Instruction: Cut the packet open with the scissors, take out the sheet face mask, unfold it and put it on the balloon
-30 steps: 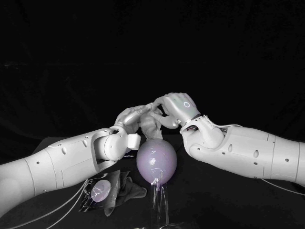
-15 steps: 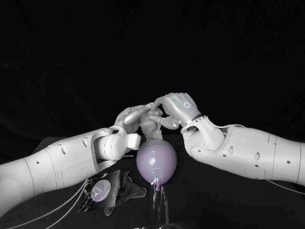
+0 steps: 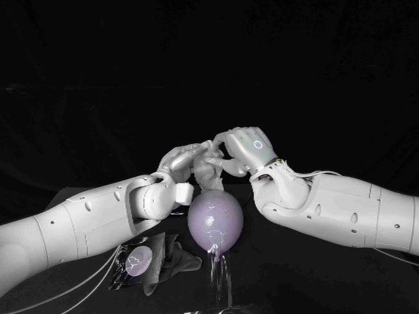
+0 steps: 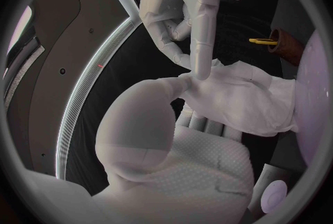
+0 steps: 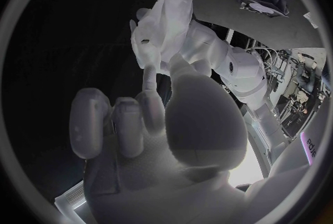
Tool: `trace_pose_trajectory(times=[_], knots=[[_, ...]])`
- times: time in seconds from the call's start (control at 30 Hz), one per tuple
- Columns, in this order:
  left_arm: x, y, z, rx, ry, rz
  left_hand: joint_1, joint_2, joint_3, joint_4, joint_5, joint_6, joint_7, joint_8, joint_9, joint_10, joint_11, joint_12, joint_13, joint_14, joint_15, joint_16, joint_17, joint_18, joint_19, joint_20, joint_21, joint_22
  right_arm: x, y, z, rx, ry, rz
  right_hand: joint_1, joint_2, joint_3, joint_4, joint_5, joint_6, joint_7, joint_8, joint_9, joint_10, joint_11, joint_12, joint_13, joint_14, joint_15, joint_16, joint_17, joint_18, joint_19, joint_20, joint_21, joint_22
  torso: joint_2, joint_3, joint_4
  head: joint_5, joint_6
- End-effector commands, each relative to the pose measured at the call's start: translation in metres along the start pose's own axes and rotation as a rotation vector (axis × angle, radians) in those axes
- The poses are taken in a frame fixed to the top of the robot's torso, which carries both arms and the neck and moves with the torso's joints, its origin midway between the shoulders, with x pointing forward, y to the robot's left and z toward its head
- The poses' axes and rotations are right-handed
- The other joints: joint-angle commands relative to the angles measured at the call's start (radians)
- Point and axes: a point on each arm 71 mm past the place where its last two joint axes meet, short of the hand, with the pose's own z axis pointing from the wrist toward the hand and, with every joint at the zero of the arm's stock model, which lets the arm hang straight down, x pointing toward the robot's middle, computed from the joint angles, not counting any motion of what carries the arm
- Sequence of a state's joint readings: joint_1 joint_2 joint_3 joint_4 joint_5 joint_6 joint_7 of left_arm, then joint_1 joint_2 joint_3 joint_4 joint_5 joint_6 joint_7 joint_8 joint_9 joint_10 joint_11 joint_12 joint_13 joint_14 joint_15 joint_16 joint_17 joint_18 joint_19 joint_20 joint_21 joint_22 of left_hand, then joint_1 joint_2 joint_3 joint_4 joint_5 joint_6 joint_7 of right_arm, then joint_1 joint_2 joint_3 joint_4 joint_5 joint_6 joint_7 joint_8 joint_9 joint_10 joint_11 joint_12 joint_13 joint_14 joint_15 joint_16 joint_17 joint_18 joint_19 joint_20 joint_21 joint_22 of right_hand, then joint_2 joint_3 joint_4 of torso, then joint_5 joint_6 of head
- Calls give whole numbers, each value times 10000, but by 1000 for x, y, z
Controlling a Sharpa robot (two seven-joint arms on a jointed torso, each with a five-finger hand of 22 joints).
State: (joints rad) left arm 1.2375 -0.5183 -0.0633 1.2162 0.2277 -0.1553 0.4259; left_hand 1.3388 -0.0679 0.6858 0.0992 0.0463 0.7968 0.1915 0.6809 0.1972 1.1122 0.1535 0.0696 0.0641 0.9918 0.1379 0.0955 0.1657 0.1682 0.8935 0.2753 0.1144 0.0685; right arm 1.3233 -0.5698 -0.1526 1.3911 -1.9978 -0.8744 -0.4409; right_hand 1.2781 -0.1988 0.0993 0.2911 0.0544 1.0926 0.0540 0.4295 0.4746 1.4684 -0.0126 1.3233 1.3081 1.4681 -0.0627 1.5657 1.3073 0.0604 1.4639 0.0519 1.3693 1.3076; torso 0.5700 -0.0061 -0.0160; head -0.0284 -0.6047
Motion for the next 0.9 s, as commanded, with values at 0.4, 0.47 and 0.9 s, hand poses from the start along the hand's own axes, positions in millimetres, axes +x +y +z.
trace_pose_trajectory(times=[0.4,0.47,0.9], knots=[[5,-1,0,114,274,23,95,10,1,-68,28,109,-11,40,-8,81,-9,-35,-10,81,-9,35,13,171,108,-3,16,5,3,5,2,-236,-180,-537,156,105,-121,-4,101,52,-108,229,68,269,-126,143,1135,1027,-125,51,2635,-183,127,-111,188,2076,-6,-3,-5,-31,-28],[6,-1,0,115,296,29,102,6,3,-78,28,121,-17,38,-10,93,-14,-36,-11,85,-12,35,13,171,110,-4,16,4,3,6,3,-232,-142,-572,198,121,-116,-8,109,53,-121,259,77,272,-137,139,1134,1027,-133,51,2635,-183,129,-116,190,2077,-6,-3,-4,-29,-23],[8,-1,0,109,409,38,115,-2,7,-97,30,139,-24,32,-13,110,-22,-39,-12,88,-16,33,14,170,113,-7,15,3,5,5,3,-215,-169,-772,687,268,249,-18,69,32,-227,498,114,363,-234,310,1262,1027,-217,51,2635,-231,241,-158,400,2141,-1,-2,3,-46,-19]])
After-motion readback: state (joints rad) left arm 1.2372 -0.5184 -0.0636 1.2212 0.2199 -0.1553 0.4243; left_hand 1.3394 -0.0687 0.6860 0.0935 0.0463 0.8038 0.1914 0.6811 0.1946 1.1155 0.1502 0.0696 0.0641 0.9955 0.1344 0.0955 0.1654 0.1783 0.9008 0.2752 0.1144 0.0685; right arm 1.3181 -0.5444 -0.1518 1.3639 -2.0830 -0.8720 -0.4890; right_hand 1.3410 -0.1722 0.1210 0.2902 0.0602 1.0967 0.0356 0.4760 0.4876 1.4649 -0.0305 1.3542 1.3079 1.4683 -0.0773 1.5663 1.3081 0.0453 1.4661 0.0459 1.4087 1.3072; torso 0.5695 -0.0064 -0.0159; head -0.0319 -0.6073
